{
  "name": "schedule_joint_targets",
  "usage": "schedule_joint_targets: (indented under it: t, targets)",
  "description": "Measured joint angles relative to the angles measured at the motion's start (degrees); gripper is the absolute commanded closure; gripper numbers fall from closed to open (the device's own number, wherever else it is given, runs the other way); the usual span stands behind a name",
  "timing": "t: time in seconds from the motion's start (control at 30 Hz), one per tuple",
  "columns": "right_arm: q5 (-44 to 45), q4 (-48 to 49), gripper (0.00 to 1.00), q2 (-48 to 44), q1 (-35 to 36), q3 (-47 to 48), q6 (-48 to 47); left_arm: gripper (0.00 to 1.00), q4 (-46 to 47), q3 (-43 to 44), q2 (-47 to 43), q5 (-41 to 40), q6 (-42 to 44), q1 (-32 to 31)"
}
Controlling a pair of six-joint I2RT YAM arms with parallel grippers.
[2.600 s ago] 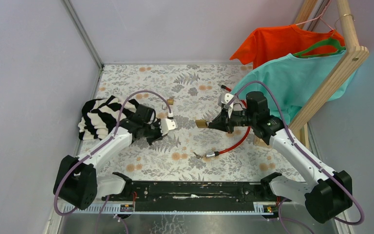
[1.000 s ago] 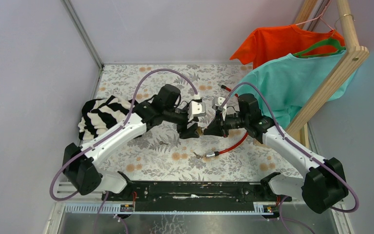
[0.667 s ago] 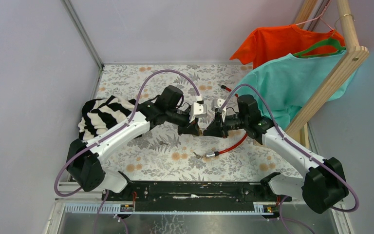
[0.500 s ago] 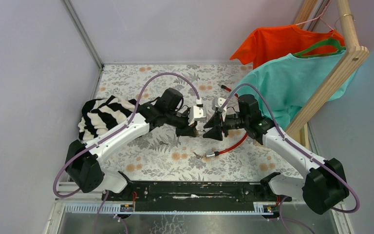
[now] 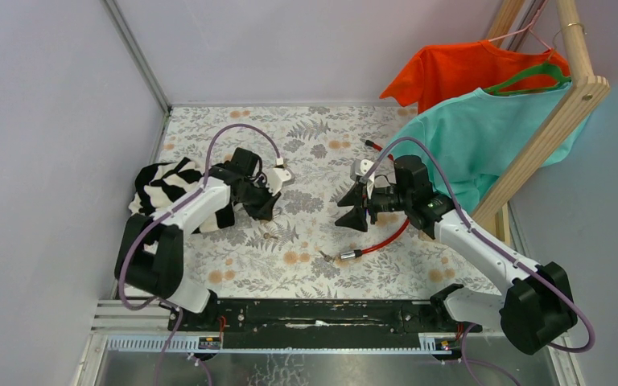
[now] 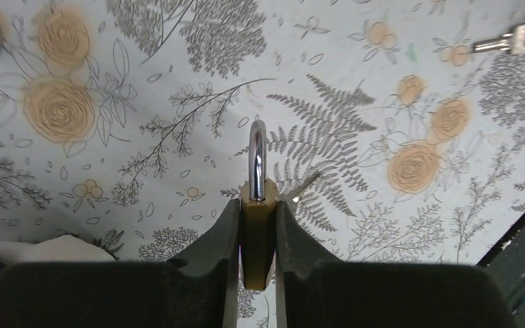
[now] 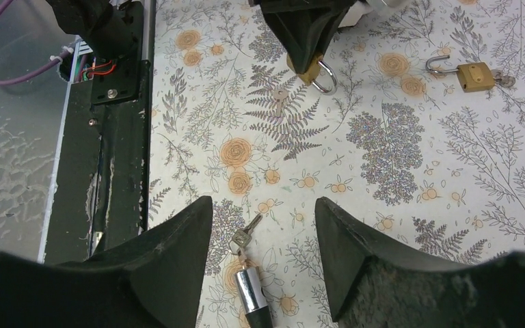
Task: Lock with the key
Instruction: Place the lock at the center of the board, then pick up the lock from the center of the board.
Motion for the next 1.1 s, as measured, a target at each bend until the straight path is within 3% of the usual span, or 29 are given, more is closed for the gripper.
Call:
schedule_joint_targets:
  t: [0.23,0.6,0.83,0.97,1.1]
  targets:
    - [0.02,-0.07,0.39,0.0,0.0,0.0,-0.07,0.96,0.11,1.25,9.25,2.84,-1.38,5.97]
    - [0.9,-1.03,0.4,0.0,0.0,0.0,-0.76,0.51,-0.33,5.14,13.84,4.68,-0.9,8.76]
    - [1.14,-1.36,0.4,0.0,0.0,0.0,-1.31,0.33,-0.57,5.75,13.84,4.26,-0.15,9.09]
    - [1.4,-1.36,0.4,0.0,0.0,0.0,-1.36,0.27,-0.39,6.45,13.6,2.99,-0.22,9.18]
    - [1.49,-1.38,0.4,0.0,0.0,0.0,-1.55,0.29,1.29,7.13,12.59,1.51,-1.53,9.18]
